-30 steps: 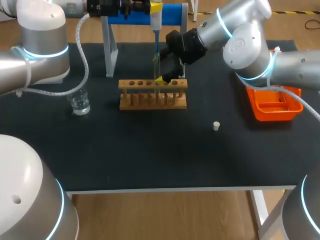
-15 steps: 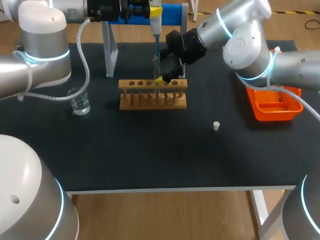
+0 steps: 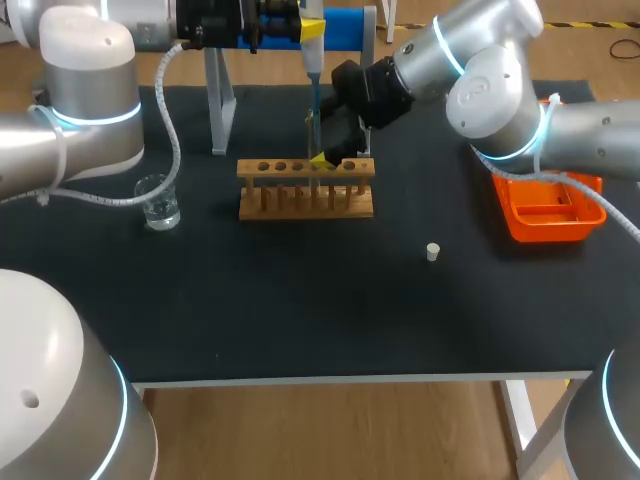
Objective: Invert the test tube, pick up the pipette, mount the tip to pipette, aspirate from beaker and dispense into the tube, eject the tip, return the pipette, and cap with the stopper.
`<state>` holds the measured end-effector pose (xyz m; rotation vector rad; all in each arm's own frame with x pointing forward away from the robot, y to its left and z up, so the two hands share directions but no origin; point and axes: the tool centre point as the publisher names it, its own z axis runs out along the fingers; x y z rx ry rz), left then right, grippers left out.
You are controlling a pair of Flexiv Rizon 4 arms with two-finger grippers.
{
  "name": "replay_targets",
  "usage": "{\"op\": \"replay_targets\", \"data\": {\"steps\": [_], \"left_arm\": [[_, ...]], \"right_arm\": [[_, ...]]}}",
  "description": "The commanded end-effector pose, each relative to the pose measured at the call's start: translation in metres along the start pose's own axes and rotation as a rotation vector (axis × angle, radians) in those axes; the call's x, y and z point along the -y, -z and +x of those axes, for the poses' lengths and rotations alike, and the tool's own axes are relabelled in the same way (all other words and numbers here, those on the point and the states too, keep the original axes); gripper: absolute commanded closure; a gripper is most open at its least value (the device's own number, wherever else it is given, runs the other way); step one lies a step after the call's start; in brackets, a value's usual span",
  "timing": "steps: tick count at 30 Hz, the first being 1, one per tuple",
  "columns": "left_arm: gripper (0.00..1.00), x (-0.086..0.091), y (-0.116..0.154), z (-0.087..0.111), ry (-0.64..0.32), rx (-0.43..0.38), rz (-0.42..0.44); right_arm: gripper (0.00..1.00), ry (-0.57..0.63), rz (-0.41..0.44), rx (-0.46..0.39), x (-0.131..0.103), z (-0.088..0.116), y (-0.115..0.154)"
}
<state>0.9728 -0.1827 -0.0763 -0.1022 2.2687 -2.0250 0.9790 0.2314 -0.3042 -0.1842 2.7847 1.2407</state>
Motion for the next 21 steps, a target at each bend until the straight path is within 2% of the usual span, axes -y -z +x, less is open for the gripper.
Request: {"op": "replay_targets", "data": {"steps": [1, 21], "left_arm": [[1.00, -0.0022, -0.0007, -0.0002, -0.001, 0.001, 0.002], [1.00, -0.0059, -0.0003, -0.0009, -0.006, 0.006, -0.003]], "right_arm": [[0.00, 0.000, 0.002, -0.003, -0.0002, -0.0010, 0.0006], [0.00, 0.000, 0.002, -0.003, -0.0002, -0.0010, 0.0006]]}}
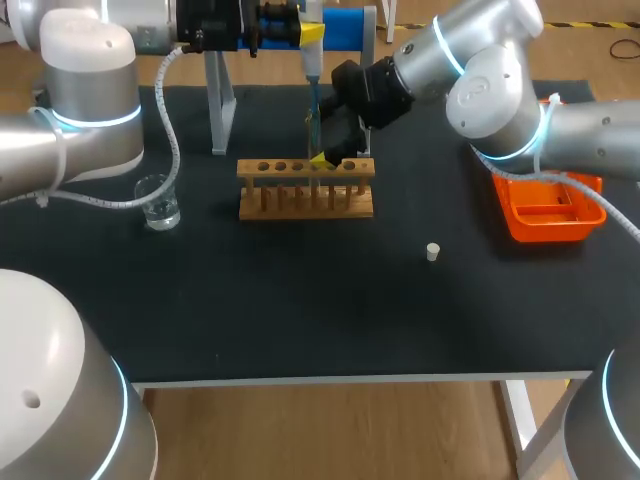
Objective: Invert the test tube, pick up the pipette, mount the tip to pipette, aspirate from beaker and dispense into the tube, eject the tip, return the pipette, and cap with the stopper.
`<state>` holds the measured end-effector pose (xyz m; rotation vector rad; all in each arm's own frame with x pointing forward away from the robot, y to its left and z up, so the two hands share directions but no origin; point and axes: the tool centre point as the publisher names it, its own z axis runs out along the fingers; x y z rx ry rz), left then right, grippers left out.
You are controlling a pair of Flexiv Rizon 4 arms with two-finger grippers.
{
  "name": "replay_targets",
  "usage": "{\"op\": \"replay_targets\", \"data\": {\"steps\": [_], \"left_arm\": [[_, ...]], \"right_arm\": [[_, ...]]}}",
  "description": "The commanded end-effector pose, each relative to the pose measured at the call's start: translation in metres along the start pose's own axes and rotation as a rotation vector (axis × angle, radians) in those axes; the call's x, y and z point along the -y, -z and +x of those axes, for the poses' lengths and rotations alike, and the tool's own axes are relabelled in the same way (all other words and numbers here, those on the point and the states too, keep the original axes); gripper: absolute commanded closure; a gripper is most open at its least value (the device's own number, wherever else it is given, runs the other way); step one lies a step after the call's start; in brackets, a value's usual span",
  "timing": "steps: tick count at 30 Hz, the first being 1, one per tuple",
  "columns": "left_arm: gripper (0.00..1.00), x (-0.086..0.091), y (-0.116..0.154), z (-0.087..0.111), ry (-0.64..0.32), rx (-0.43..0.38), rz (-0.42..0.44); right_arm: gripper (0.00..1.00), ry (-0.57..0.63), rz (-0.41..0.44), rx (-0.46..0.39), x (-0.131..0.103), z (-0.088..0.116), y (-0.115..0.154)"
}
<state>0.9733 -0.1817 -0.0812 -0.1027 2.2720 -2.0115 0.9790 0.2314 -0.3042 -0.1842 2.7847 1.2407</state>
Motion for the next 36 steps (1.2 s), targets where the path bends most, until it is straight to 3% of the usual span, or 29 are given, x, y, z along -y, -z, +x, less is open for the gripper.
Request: {"op": "replay_targets", "data": {"steps": [1, 20, 28, 36], "left_arm": [[1.00, -0.001, -0.001, 0.000, -0.001, 0.001, 0.004], [1.00, -0.001, -0.001, 0.000, -0.001, 0.001, 0.004], [1.00, -0.001, -0.001, 0.000, -0.001, 0.001, 0.004], [1.00, -0.001, -0.001, 0.000, -0.001, 0.001, 0.004]], "right_arm": [[0.00, 0.000, 0.002, -0.003, 0.000, -0.001, 0.001], [0.00, 0.000, 0.002, -0.003, 0.000, -0.001, 0.001], [0.00, 0.011, -0.011, 0.046, -0.010, 0.020, 0.035], [0.00, 0.006, -0.030, 0.136, -0.020, 0.055, 0.096]]}}
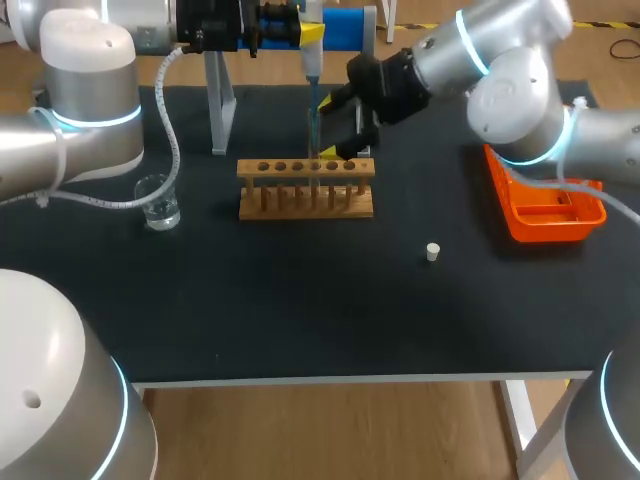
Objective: Invert the test tube, pick up the pipette, mount the tip to pipette, aspirate from beaker and dispense into the tube, eject the tip, return the pipette, and cap with the stopper.
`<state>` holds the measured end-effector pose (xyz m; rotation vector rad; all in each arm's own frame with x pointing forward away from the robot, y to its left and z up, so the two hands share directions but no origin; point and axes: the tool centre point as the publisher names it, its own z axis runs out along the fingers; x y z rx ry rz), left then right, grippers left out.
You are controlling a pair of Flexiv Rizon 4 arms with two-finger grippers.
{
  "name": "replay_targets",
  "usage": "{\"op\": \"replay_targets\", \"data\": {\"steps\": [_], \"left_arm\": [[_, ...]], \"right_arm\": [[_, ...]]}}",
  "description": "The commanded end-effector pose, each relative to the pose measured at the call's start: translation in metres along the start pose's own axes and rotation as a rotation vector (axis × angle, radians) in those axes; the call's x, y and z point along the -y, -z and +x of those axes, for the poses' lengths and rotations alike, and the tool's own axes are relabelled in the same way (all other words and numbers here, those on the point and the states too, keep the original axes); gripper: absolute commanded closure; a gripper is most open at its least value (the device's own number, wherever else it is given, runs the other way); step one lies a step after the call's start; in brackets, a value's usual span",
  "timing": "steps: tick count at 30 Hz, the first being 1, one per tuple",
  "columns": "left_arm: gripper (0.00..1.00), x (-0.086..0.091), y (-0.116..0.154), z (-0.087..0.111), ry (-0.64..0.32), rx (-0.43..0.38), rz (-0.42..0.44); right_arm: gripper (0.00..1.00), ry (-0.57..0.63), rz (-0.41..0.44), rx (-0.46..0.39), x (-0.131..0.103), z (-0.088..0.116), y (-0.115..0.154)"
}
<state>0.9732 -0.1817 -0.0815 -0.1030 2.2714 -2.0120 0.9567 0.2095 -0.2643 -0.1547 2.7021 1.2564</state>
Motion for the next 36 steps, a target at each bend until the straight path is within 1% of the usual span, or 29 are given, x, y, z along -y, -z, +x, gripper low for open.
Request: {"op": "replay_targets", "data": {"steps": [1, 6, 11, 14, 17, 19, 22, 25, 31, 33, 36], "left_arm": [[1.00, -0.001, -0.001, -0.001, -0.002, 0.001, 0.004], [1.00, -0.001, -0.001, -0.001, -0.002, 0.001, 0.004], [1.00, -0.001, -0.001, -0.001, -0.002, 0.001, 0.004], [1.00, -0.001, -0.001, -0.001, -0.002, 0.001, 0.004], [1.00, -0.001, -0.001, -0.001, -0.002, 0.001, 0.004], [1.00, -0.001, -0.001, -0.001, -0.002, 0.001, 0.004], [1.00, -0.001, -0.001, -0.001, -0.002, 0.001, 0.004], [1.00, -0.001, -0.001, -0.001, -0.002, 0.001, 0.004], [1.00, -0.001, -0.001, -0.001, -0.002, 0.001, 0.004], [1.00, -0.001, -0.001, -0.001, -0.002, 0.001, 0.004], [1.00, -0.001, -0.001, -0.001, -0.002, 0.001, 0.004]], "right_arm": [[0.00, -0.009, -0.008, 0.075, -0.005, 0.035, 0.063], [0.00, -0.005, -0.042, 0.154, -0.011, 0.046, 0.107], [0.00, 0.015, -0.065, 0.209, -0.021, 0.046, 0.143], [0.00, 0.016, -0.057, 0.233, -0.028, 0.038, 0.159], [0.00, 0.019, -0.069, 0.251, -0.038, 0.027, 0.174], [0.00, 0.026, -0.126, 0.254, -0.047, 0.019, 0.184], [0.00, 0.037, -0.165, 0.266, -0.064, 0.006, 0.198], [0.00, 0.041, -0.190, 0.267, -0.080, -0.006, 0.205], [0.00, 0.070, -0.238, 0.254, -0.106, -0.030, 0.207], [0.00, 0.068, -0.277, 0.229, -0.117, -0.040, 0.204], [0.00, 0.045, -0.307, 0.200, -0.129, -0.050, 0.198]]}}
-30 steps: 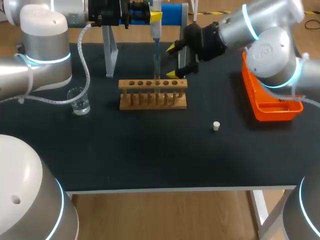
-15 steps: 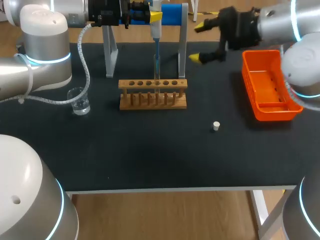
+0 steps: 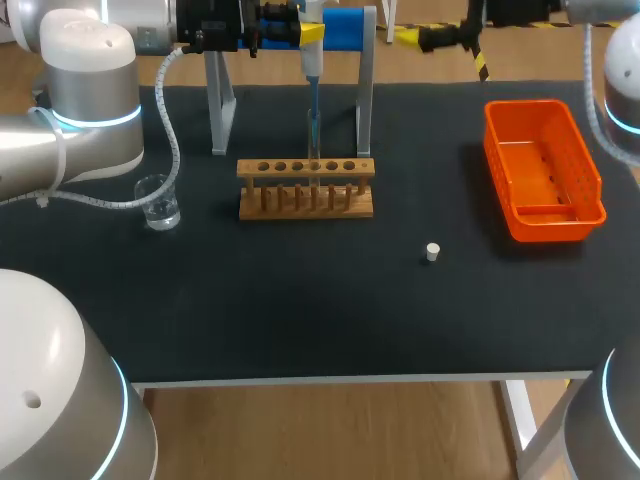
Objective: Invert the test tube, pick up the pipette, mount the tip to pipette, aspirate from beaker and dispense into the tube, eject the tip, return the pipette, and cap with the stopper.
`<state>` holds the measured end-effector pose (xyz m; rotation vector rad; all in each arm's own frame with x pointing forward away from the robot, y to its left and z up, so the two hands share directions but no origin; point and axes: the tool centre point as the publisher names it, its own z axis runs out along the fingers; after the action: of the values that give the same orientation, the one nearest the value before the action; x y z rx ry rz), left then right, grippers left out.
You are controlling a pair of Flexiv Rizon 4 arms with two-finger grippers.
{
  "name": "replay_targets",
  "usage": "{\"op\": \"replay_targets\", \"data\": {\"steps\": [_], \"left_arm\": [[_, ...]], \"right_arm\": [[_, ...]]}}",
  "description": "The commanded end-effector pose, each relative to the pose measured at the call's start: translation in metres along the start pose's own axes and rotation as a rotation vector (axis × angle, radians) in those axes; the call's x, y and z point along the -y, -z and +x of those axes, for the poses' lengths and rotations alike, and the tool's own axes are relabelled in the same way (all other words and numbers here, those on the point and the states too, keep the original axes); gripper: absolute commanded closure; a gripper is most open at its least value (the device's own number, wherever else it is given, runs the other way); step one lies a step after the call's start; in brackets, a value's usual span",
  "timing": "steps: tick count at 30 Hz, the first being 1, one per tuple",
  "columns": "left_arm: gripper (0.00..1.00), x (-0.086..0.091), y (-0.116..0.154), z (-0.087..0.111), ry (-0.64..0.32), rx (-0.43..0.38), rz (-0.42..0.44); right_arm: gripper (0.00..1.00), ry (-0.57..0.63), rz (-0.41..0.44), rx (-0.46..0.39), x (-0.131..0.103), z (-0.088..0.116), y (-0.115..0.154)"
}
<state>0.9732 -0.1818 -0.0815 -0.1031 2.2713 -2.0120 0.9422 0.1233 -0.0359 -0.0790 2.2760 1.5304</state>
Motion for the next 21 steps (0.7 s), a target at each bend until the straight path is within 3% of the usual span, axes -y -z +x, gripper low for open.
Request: {"op": "replay_targets", "data": {"steps": [1, 3, 4, 5, 8, 9, 10, 21], "left_arm": [[1.00, -0.001, -0.001, -0.001, -0.002, 0.001, 0.004], [1.00, -0.001, -0.001, -0.001, -0.002, 0.001, 0.004], [1.00, -0.001, -0.001, -0.001, -0.002, 0.001, 0.004], [1.00, -0.001, -0.001, -0.001, -0.002, 0.001, 0.004], [1.00, -0.001, -0.001, -0.001, -0.002, 0.001, 0.004], [1.00, -0.001, -0.001, -0.001, -0.002, 0.001, 0.004], [1.00, -0.001, -0.001, -0.001, -0.002, 0.001, 0.004], [1.00, -0.001, -0.001, -0.001, -0.002, 0.001, 0.004]], "right_arm": [[0.00, -0.015, -0.033, -0.073, -0.008, -0.021, -0.027], [0.00, -0.033, -0.066, -0.090, -0.013, -0.025, -0.033], [0.12, -0.042, -0.077, -0.097, -0.016, -0.025, -0.037], [0.42, -0.052, -0.080, -0.099, -0.018, -0.027, -0.040], [0.76, -0.066, -0.104, -0.112, -0.024, -0.033, -0.049], [0.96, -0.067, -0.111, -0.114, -0.025, -0.035, -0.051], [1.00, -0.070, -0.122, -0.122, -0.027, -0.036, -0.053], [1.00, -0.167, -0.284, -0.174, -0.038, -0.040, -0.064]]}}
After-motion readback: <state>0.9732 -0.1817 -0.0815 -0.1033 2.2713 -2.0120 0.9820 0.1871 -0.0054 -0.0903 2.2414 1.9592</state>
